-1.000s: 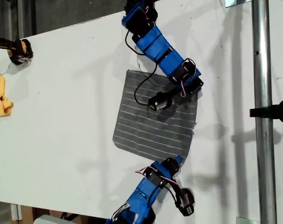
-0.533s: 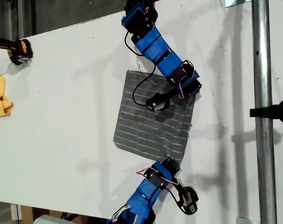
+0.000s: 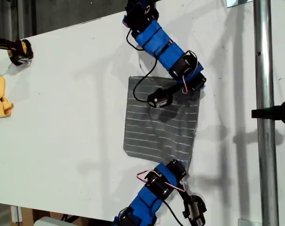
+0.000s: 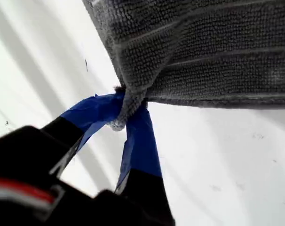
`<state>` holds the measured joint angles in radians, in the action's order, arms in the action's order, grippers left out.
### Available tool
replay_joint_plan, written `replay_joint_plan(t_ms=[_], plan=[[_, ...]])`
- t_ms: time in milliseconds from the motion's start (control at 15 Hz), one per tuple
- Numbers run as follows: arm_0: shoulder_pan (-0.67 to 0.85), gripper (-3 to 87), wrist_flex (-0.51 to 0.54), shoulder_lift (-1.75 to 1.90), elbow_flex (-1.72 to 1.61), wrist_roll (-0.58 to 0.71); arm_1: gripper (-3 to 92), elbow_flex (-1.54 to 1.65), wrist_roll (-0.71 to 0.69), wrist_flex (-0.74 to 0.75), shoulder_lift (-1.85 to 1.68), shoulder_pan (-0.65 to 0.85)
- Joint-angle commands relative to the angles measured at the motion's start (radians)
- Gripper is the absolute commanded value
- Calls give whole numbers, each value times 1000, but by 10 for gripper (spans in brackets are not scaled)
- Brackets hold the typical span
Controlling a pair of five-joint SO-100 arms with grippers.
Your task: Grasp corners of a towel and fold twice.
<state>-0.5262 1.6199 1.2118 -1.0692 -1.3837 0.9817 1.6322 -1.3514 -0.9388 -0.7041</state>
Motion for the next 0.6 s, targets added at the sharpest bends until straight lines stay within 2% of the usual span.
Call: replay_joint_plan(t_ms=[0,267,400,533], plan=[[-9,-16,11,5,55,-18,-2,-66,18,-15,-80,-28],[98,-16,43,84,-31,23,-2,64,-12,-202,-267,129],[202,-16,46,210,-143,86,-2,192,-97,-218,-407,249],[357,-16,40,296,-213,201,-2,301,-204,-215,-518,385]])
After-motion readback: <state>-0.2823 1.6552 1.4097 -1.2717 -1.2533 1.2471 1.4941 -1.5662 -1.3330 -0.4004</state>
